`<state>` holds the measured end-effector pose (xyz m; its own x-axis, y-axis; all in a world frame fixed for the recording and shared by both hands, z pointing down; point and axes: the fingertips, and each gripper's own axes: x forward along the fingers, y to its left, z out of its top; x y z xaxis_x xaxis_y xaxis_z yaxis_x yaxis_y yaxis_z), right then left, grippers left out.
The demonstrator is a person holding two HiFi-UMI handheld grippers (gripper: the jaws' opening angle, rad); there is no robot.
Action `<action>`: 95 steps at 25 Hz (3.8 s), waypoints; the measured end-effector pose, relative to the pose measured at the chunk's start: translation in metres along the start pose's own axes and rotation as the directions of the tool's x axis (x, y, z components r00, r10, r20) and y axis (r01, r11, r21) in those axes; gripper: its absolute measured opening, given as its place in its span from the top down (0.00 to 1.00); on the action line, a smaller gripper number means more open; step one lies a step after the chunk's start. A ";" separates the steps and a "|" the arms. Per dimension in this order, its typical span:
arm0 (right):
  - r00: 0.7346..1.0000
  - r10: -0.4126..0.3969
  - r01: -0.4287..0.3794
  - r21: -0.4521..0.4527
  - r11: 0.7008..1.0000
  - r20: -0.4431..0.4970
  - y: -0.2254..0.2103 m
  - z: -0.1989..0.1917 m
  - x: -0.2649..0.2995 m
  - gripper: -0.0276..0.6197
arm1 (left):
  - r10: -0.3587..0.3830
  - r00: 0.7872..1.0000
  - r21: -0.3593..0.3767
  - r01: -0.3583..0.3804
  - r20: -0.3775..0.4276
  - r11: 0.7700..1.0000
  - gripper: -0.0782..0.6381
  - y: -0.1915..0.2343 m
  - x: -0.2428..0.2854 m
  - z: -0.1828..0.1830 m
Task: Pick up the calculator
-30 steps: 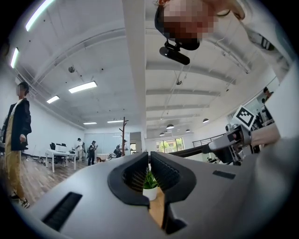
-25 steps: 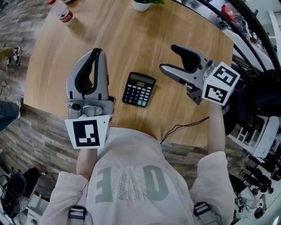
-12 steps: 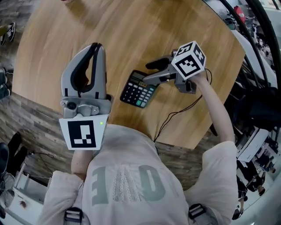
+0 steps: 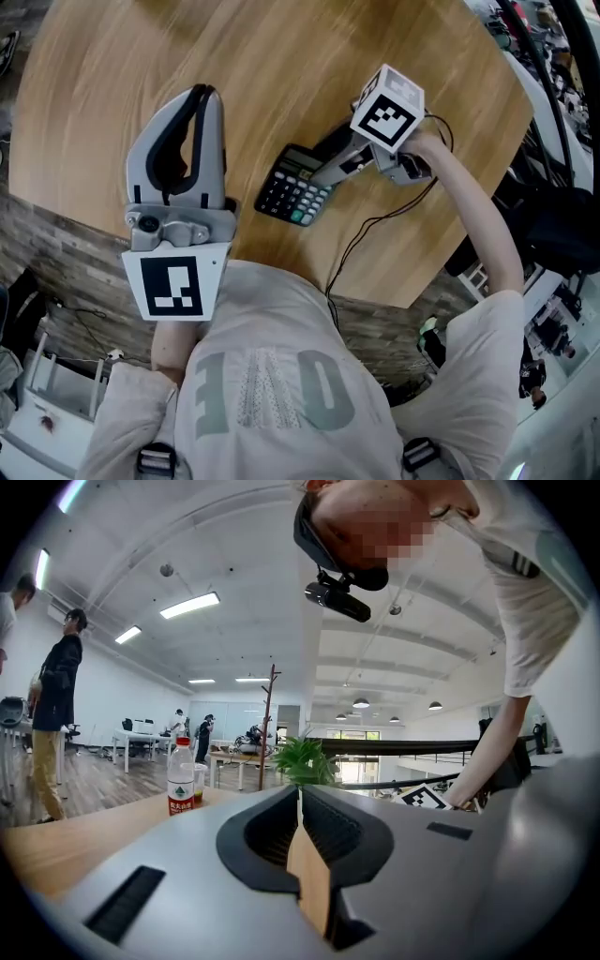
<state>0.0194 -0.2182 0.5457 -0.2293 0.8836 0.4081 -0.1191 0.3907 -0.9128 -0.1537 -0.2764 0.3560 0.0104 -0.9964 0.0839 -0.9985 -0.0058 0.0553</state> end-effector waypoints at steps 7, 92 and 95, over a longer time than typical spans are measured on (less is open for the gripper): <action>0.993 0.078 -0.076 0.029 0.997 -0.094 0.010 -0.003 0.014 0.43 | 0.005 1.000 -0.033 -0.006 -0.027 0.999 0.86 0.008 -0.002 -0.013; -0.719 -0.238 0.536 0.739 0.408 0.653 0.325 -0.103 -0.126 0.79 | -0.238 0.890 0.232 0.156 0.390 0.960 0.86 -0.112 -0.127 0.188; -0.719 -0.238 0.539 0.740 0.403 0.653 0.326 -0.101 -0.128 0.79 | -0.233 0.890 0.227 0.152 0.391 0.962 0.86 -0.108 -0.125 0.188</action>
<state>0.1078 -0.1775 0.1945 -0.4375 -0.8968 -0.0659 -0.8864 0.4424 -0.1363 -0.0572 -0.1666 0.1524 0.2205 -0.9187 -0.3275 -0.9713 -0.1762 -0.1598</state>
